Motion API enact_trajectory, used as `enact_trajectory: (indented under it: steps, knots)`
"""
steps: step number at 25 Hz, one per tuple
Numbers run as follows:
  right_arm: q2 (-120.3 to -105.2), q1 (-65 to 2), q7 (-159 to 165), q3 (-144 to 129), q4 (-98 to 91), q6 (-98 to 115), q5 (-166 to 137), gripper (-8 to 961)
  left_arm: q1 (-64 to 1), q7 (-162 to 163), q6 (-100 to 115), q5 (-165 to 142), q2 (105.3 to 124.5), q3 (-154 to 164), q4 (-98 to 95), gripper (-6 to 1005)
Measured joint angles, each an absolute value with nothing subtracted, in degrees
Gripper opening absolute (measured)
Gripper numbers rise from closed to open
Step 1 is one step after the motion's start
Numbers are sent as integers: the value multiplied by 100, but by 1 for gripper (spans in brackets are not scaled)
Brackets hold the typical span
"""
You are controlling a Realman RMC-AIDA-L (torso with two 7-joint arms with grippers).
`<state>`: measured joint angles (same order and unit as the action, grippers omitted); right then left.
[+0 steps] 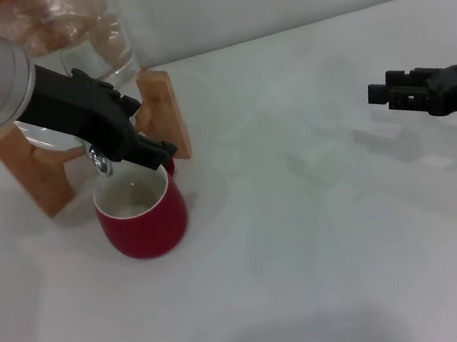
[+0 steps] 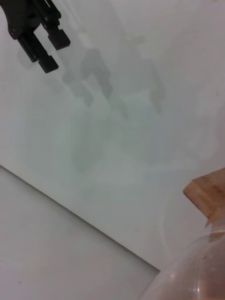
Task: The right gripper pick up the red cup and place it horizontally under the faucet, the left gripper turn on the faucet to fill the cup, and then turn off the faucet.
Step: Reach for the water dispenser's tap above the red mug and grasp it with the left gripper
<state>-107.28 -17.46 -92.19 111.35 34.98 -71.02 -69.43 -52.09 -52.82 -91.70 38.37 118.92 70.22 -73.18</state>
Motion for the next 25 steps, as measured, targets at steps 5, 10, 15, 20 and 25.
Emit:
enact_trajectory:
  steps: [5,10,15,20,25]
  knots:
    - [-10723,-1761,-9219,11135,3498,-7098,-6943,602,-5217,-5282,-9269,3836,11892,7023,-7423,797]
    - [-10713,-1772,-9219,11135,3498,-7087,-6943,602,-5237,-5276,-9402,3829,11892,7021,-7483,797]
    - [-10713,-1775,-9219,11135,3498,-7077,-6943,603,-5241,-5280,-9489,3813,11892,7029,-7511,797]
    - [-10713,-1775,-9219,11135,3498,-7067,-6943,603,-5256,-5283,-9547,3784,11892,7031,-7523,797]
    - [-10713,-1776,-9219,11142,3498,-7066,-6943,603,-5256,-5282,-9584,3771,11892,7031,-7550,797]
